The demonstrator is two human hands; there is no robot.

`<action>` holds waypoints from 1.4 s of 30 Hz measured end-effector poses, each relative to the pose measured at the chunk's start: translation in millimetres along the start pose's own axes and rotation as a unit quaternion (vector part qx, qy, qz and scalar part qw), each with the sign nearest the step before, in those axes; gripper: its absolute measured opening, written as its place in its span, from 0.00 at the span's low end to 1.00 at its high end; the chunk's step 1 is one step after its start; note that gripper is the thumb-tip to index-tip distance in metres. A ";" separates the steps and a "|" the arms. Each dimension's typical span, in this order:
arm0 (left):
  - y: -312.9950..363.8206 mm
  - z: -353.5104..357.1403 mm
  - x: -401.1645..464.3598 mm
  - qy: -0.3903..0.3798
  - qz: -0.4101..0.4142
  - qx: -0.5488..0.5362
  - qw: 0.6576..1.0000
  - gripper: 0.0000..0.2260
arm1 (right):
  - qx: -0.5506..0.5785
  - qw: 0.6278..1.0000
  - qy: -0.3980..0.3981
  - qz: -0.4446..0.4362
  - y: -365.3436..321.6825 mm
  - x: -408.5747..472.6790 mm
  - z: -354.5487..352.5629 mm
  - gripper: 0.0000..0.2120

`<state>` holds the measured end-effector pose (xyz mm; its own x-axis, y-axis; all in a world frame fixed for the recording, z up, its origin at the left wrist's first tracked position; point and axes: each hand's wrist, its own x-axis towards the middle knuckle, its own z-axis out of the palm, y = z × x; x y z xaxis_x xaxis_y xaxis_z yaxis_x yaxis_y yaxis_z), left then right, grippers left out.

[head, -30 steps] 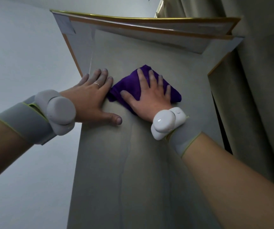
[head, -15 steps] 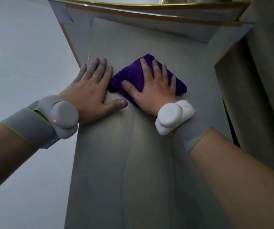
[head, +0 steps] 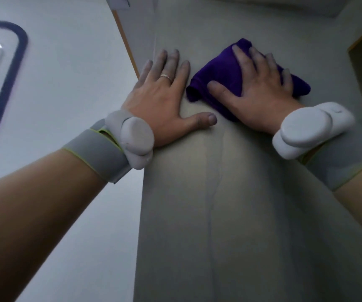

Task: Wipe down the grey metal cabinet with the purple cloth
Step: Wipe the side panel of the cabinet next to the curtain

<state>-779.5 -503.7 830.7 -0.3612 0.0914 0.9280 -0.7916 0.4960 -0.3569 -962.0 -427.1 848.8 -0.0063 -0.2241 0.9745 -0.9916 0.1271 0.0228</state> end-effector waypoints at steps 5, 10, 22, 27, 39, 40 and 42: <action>1.8 0.7 -0.8 0.008 0.014 0.052 0.999 0.49 | 0.004 1.000 -0.005 -0.005 4.0 0.3 -1.3 0.42; 3.8 -0.8 -2.0 -0.015 0.025 0.053 0.998 0.47 | -0.003 1.000 -0.019 0.015 27.8 -2.4 -5.4 0.44; 2.6 -3.7 -1.0 -0.046 0.051 0.054 0.996 0.43 | -0.004 0.997 -0.030 0.064 76.5 -9.9 -10.5 0.49; -0.6 -13.2 3.0 -0.083 0.064 0.044 0.994 0.43 | 0.003 0.996 -0.042 0.081 84.2 -14.6 -17.4 0.50; -7.9 -33.5 12.2 -0.236 0.113 0.108 0.959 0.61 | -0.009 0.997 -0.069 0.038 24.6 -28.6 -7.4 0.47; -9.0 -33.5 11.3 -0.234 0.110 0.111 0.960 0.61 | -0.007 0.998 -0.063 0.017 11.5 -29.6 -1.6 0.45; -9.0 -34.6 10.4 -0.233 0.106 0.114 0.960 0.62 | -0.011 0.998 -0.052 -0.018 -9.1 -31.2 7.6 0.44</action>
<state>-759.1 -477.4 847.3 -0.6657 -0.2533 0.7019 -0.7438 0.3014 -0.5966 -953.8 -428.7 816.5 0.0149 -0.3283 0.9444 -0.9883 0.1384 0.0637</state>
